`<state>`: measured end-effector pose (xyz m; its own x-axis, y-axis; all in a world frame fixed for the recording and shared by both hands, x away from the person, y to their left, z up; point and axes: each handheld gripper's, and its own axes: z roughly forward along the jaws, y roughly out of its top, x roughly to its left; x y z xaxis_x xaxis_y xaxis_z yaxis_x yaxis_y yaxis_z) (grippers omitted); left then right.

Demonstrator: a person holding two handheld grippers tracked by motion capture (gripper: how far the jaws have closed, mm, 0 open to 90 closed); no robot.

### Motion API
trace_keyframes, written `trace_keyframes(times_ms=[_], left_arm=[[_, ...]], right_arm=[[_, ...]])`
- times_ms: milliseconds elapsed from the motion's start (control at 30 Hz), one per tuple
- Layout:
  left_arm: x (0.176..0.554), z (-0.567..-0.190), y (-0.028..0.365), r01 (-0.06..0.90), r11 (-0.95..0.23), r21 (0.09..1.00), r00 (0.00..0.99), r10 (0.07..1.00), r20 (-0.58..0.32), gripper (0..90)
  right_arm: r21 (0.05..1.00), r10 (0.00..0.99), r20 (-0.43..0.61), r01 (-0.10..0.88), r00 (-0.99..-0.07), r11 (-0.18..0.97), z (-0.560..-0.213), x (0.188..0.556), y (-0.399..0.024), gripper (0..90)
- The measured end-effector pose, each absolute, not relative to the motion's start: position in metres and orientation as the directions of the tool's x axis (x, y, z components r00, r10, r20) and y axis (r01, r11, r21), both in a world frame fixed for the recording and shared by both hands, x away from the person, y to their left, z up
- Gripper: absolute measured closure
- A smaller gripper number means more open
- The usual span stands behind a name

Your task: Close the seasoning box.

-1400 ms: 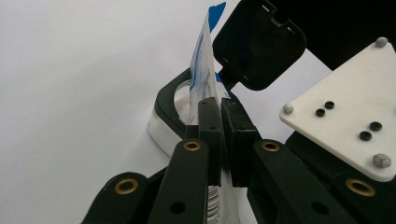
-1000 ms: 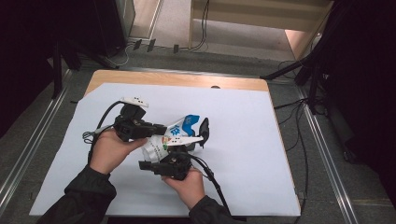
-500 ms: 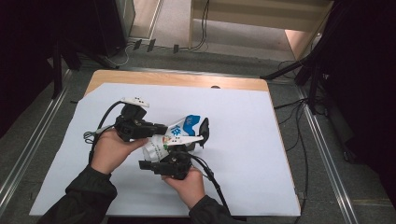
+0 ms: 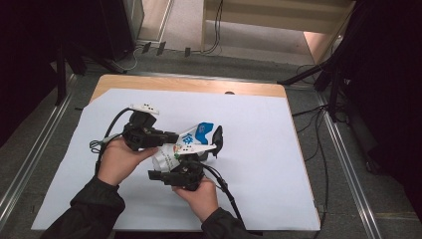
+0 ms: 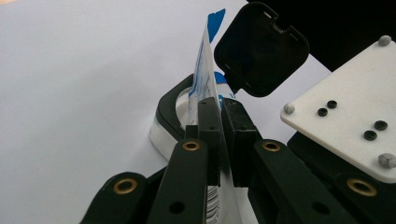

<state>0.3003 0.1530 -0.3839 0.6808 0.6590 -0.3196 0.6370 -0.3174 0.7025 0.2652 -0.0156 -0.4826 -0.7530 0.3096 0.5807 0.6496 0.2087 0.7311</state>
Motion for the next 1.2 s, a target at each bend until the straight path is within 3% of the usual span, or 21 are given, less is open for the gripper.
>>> trace_keyframes(times_ms=[1200], left_arm=[[0.2966, -0.3795, 0.1553, 0.63, -0.312, 0.711, 0.68, 0.663, -0.312, 88.2]], right_arm=[[0.735, 0.295, 0.581, 0.645, -0.759, 0.211, -0.4824, 0.2646, -0.0133, 64.8]])
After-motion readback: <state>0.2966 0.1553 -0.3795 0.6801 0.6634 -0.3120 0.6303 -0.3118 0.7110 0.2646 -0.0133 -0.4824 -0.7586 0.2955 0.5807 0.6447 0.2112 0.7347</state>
